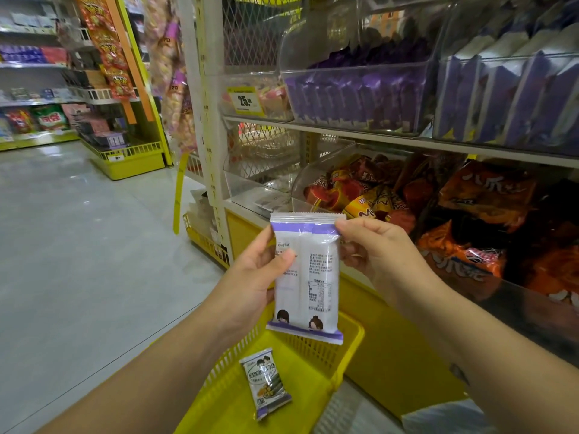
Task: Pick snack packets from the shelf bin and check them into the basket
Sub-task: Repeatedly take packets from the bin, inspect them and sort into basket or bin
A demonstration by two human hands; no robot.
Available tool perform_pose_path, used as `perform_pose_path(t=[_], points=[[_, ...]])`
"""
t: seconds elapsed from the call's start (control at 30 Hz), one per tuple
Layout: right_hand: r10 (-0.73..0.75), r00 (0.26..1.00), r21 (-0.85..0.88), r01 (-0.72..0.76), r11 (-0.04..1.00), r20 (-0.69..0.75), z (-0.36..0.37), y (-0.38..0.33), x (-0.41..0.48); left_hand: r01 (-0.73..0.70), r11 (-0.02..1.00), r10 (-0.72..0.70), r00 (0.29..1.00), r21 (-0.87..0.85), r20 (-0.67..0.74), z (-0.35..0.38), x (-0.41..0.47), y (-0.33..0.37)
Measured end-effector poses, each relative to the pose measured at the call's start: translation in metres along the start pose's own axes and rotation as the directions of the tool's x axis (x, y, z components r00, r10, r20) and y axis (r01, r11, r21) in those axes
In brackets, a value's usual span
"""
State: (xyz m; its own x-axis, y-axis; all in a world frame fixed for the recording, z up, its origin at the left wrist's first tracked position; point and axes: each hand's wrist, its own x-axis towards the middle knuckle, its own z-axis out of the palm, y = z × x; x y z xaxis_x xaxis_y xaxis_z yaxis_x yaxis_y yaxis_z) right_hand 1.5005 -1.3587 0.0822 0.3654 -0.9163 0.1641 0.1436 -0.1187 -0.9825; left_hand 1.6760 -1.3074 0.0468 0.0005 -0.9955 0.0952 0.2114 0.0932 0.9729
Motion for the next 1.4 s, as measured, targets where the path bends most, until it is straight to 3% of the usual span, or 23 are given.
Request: perform_pose_path(t=[0.13,0.23,0.3,0.37,0.43,0.57,0.83,1.0,1.27,1.4], points=[[0.135,0.990,0.114,-0.131,0.985,-0.032,-0.001,-0.001,0.000,0.132,0.991,-0.131,0.991,-0.028,0.041,0.002,-0.003,0.000],[0.220,0.969,0.180,-0.198,0.963,-0.109,-0.004,0.003,0.001,0.346,0.937,-0.333,0.922,-0.035,0.197,0.000,-0.007,0.003],[0.253,0.957,0.213,-0.220,0.952,-0.143,-0.008,0.004,0.002,0.391,0.920,-0.370,0.889,-0.026,0.269,-0.004,-0.008,0.005],[0.270,0.956,0.223,-0.241,0.945,-0.112,-0.012,0.004,0.004,0.367,0.930,-0.345,0.899,-0.034,0.271,-0.006,-0.008,0.008],[0.286,0.958,0.162,-0.287,0.944,0.030,-0.014,0.003,0.004,0.319,0.944,-0.295,0.930,-0.083,0.220,-0.006,-0.006,0.009],[0.337,0.885,-0.152,-0.302,0.941,0.322,-0.015,0.003,-0.001,0.201,0.964,-0.193,0.979,-0.176,0.063,-0.008,-0.003,0.008],[0.122,0.946,-0.397,0.009,0.918,0.302,-0.009,0.009,-0.002,0.108,0.960,-0.115,0.993,-0.259,-0.013,-0.009,-0.003,0.010],[-0.027,0.962,-0.427,0.146,0.892,0.273,0.002,0.019,-0.006,0.040,0.951,-0.059,0.997,-0.307,-0.054,-0.003,-0.002,0.006],[-0.195,0.968,-0.427,0.245,0.870,0.157,0.016,0.032,-0.010,-0.040,0.955,-0.002,0.990,-0.293,-0.142,0.011,-0.003,-0.001],[-0.079,0.970,-0.359,0.159,0.920,0.228,0.009,0.027,-0.007,-0.021,0.963,-0.008,0.995,-0.270,-0.104,0.004,-0.002,0.004]])
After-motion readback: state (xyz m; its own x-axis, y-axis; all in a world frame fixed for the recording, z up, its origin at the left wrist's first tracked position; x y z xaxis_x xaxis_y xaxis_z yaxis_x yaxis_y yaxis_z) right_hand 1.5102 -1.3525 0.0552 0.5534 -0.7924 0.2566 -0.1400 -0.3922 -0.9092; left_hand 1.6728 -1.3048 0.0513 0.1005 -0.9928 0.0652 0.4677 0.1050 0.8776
